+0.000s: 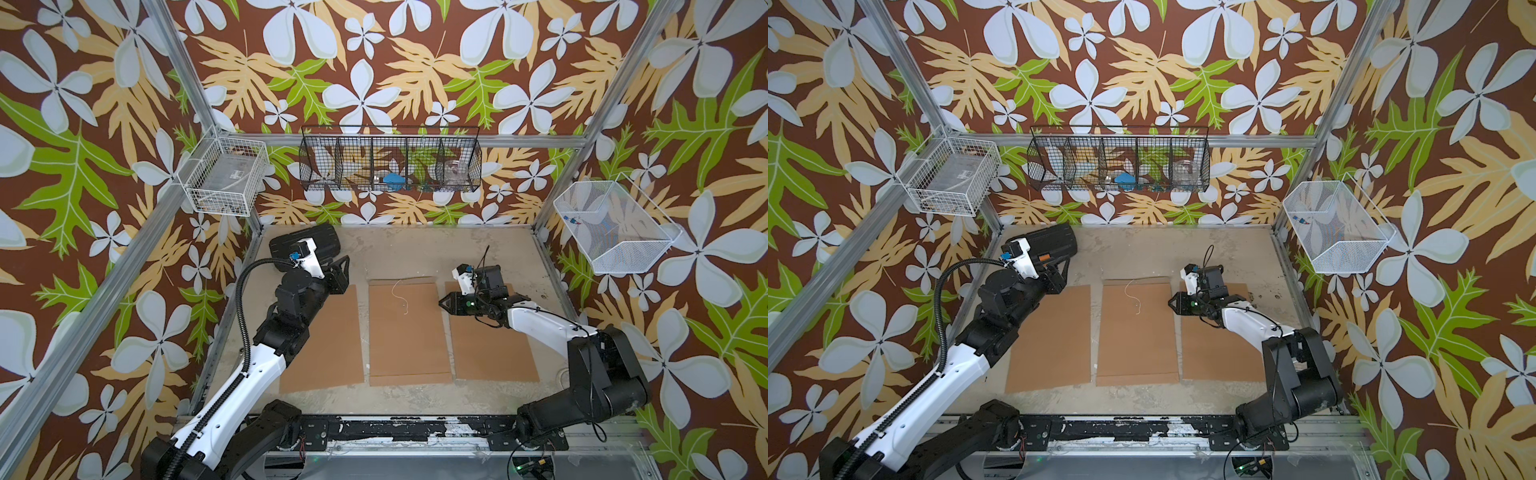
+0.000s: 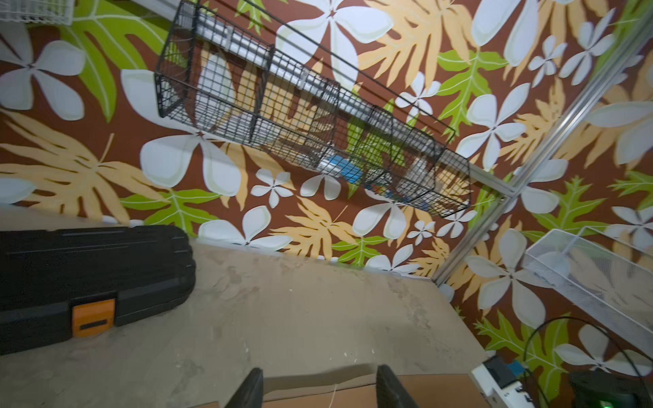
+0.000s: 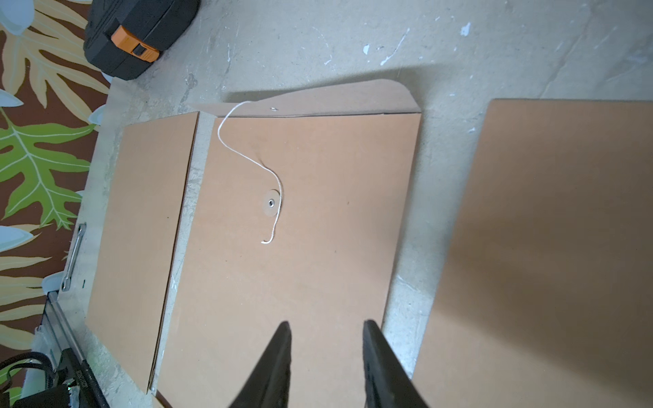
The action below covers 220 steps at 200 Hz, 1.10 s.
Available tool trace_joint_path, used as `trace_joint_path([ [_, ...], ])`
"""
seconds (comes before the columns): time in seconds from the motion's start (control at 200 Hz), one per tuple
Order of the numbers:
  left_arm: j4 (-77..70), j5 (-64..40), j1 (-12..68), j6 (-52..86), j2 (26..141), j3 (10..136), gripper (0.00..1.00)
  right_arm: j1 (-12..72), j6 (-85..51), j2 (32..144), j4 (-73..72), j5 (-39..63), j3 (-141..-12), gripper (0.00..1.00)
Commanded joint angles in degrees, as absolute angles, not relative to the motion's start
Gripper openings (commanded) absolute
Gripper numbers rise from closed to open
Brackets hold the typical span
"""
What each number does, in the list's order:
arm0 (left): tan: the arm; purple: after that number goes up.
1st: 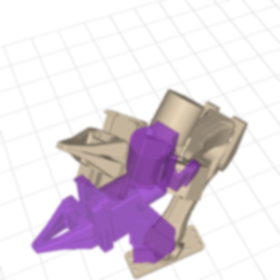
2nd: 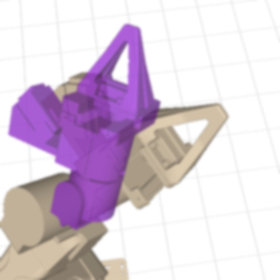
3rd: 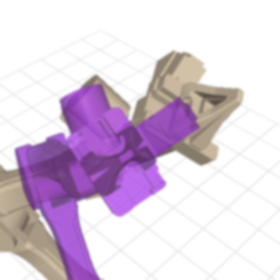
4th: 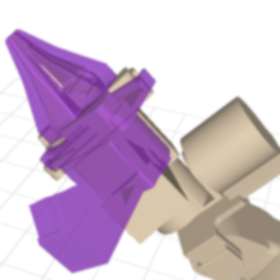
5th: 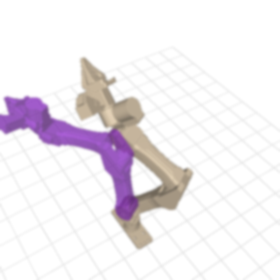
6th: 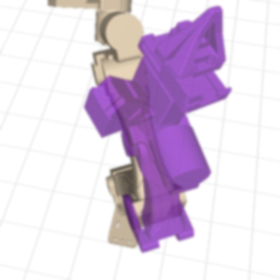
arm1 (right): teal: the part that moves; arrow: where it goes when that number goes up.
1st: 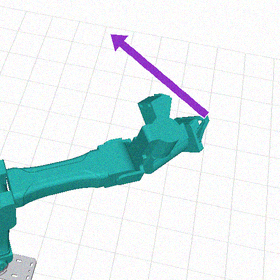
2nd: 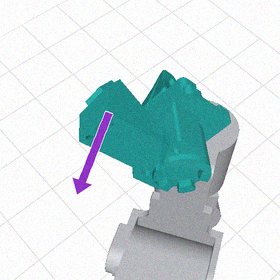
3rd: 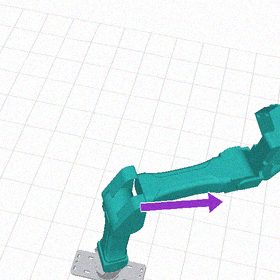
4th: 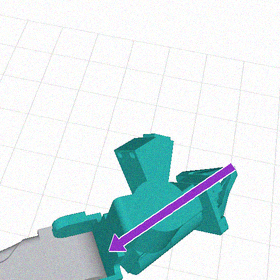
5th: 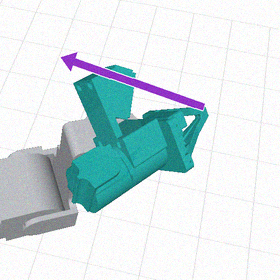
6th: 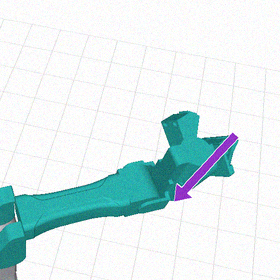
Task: Open the file bag
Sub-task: Place the file bag at the center of the board, then pick up the file bag from the center of the board.
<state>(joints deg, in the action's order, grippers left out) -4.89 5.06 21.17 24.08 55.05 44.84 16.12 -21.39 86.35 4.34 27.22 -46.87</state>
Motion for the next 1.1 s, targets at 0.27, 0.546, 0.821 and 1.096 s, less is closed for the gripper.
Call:
trace_joint_path([
  [0.27,16.4,11.4,15.0,29.0,63.1,46.2,0.57,25.4,-22.0,86.0,4.6,27.5,-49.0,0.37],
  [0.546,21.8,11.8,8.0,28.9,71.0,47.5,0.55,32.6,-27.6,88.0,1.0,31.4,-50.3,0.38],
  [0.821,25.1,14.5,5.0,27.8,79.1,49.7,0.55,39.4,-33.4,91.3,0.4,31.5,-52.7,0.39],
  [1.096,24.3,11.4,1.4,28.0,84.9,50.0,0.55,43.7,-39.9,99.0,-3.0,32.1,-55.6,0.39],
])
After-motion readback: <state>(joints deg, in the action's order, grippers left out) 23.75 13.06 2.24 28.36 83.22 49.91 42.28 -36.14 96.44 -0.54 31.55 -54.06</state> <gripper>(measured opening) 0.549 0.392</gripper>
